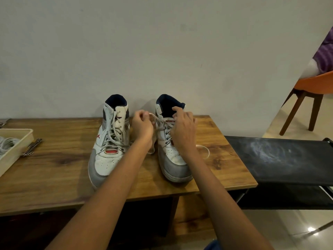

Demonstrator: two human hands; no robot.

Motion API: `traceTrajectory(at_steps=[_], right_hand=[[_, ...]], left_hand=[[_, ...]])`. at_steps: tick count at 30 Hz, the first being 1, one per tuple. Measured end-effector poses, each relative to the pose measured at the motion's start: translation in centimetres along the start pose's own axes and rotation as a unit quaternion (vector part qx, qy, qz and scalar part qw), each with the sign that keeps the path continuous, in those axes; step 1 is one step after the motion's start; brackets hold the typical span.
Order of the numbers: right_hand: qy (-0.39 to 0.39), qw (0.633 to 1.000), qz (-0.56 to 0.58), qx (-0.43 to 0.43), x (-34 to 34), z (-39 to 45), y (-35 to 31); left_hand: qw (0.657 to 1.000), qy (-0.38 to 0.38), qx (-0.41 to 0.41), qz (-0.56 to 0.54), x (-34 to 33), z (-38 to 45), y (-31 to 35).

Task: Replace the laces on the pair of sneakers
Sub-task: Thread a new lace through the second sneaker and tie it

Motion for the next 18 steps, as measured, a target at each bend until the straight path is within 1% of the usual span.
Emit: traceTrajectory(at_steps=[1,2,3,4,5,6,7,8,9,10,11,13,15,16,17,18], right_hand=[[0.009,1.0,0.018,-0.017,0.1,0.0,0.3],[0.014,0.999,0.033,-0.029,0.3,-0.1,0.5],[0.018,0.998,0.048,-0.038,0.4,-0.1,0.6],[0.025,0.997,0.063,-0.045,0.6,-0.2,0.7],[0.033,0.995,0.075,-0.052,0.8,-0.2,0.7],[0.041,0.994,0.082,-0.059,1.0,-0.2,0.7],[0.049,0.994,0.079,-0.065,1.2,-0.2,0.8],[0.054,0.993,0.072,-0.073,1.5,-0.2,0.9],[0.049,0.993,0.068,-0.085,1.7,-0.1,1.2],[0.032,0.992,0.07,-0.104,1.9,0.1,1.6],[0.003,0.989,0.075,-0.126,1.9,0.3,2.3],[-0.064,0.982,0.095,-0.153,1.9,1.0,3.5],[-0.098,0.979,0.115,-0.139,2.1,1.5,4.0],[-0.108,0.978,0.127,-0.128,2.2,1.6,4.1],[-0.114,0.976,0.141,-0.122,2.1,1.7,4.2],[-0.116,0.973,0.156,-0.121,2.1,1.6,4.4]], left_hand=[[0.993,0.027,0.026,-0.112,0.4,0.3,0.8],[0.975,0.039,0.044,-0.212,0.7,0.7,1.7],[0.965,0.047,0.042,-0.255,1.2,1.2,2.5],[0.97,0.042,0.032,-0.235,1.7,1.5,3.3],[0.988,0.03,0.011,-0.15,1.9,1.9,3.9],[1.0,0.001,-0.013,-0.013,1.8,1.8,4.2],[0.989,-0.046,-0.04,0.135,1.3,1.4,4.1],[0.958,-0.114,-0.059,0.256,0.5,0.8,3.3],[0.922,-0.185,-0.064,0.334,-0.3,0.2,2.0],[0.896,-0.234,-0.07,0.37,-0.8,-0.4,0.9],[0.889,-0.247,-0.089,0.376,-1.0,-0.6,0.4],[0.902,-0.209,-0.143,0.35,-0.8,-0.5,1.2],[0.939,-0.137,-0.162,0.27,-0.3,-0.2,2.8],[0.965,-0.109,-0.142,0.189,0.0,0.0,3.6],[0.987,-0.091,-0.108,0.074,0.3,0.2,4.2],[0.993,-0.073,-0.068,-0.058,0.6,0.5,5.0]])
Point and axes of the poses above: each hand's wrist, its own z-axis towards the middle knuckle, its own x-axis out of the back of the hand, y = z × x, the point moved 6 cm from there along z, towards the middle knuckle, and after that the axes turned 8 degrees about -z, right-handed, at the moved point
